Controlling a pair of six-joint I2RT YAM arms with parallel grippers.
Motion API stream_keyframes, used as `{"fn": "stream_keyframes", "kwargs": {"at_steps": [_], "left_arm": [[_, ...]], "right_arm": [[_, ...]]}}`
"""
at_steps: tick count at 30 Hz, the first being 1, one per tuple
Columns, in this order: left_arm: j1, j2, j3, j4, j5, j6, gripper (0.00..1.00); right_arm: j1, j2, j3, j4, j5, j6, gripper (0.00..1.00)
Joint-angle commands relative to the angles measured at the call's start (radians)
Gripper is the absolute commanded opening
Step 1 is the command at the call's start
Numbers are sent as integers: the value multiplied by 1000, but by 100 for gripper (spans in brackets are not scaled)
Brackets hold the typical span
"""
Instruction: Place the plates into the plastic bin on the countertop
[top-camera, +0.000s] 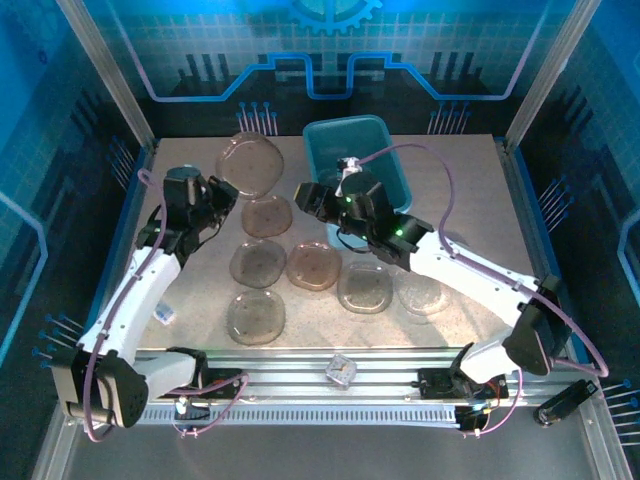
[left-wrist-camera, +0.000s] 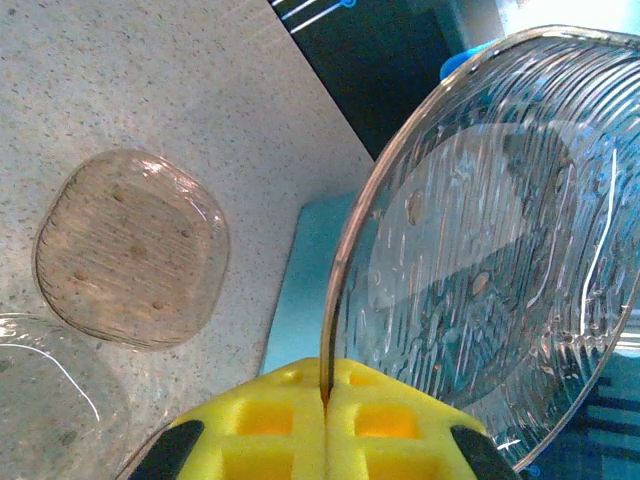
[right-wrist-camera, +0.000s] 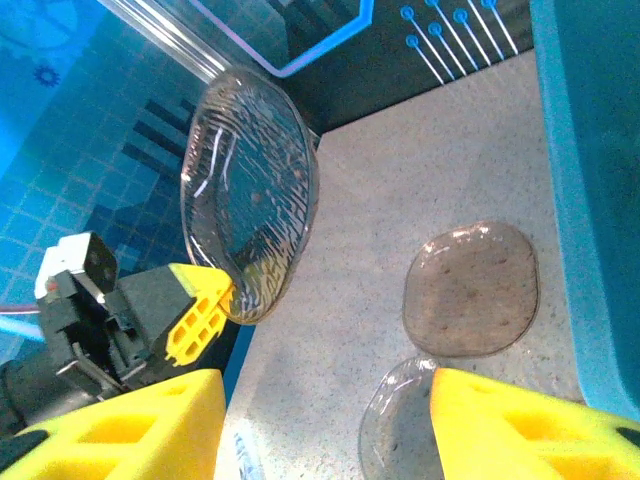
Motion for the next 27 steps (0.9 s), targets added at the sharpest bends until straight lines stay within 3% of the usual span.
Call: {"fn": "stream_keyframes", "kwargs": {"at_steps": [1, 10, 27], "left_arm": [[-36, 2, 41, 31, -61, 13, 0], [-124, 35, 92, 42, -139, 64, 0], [-302, 69, 162, 53, -322, 191, 0]], "right_arm": [[-16, 19, -6, 79, -24, 112, 57], [-19, 49, -14, 150, -38, 180, 54], [-66, 91, -58, 236, 0, 297, 36]]}}
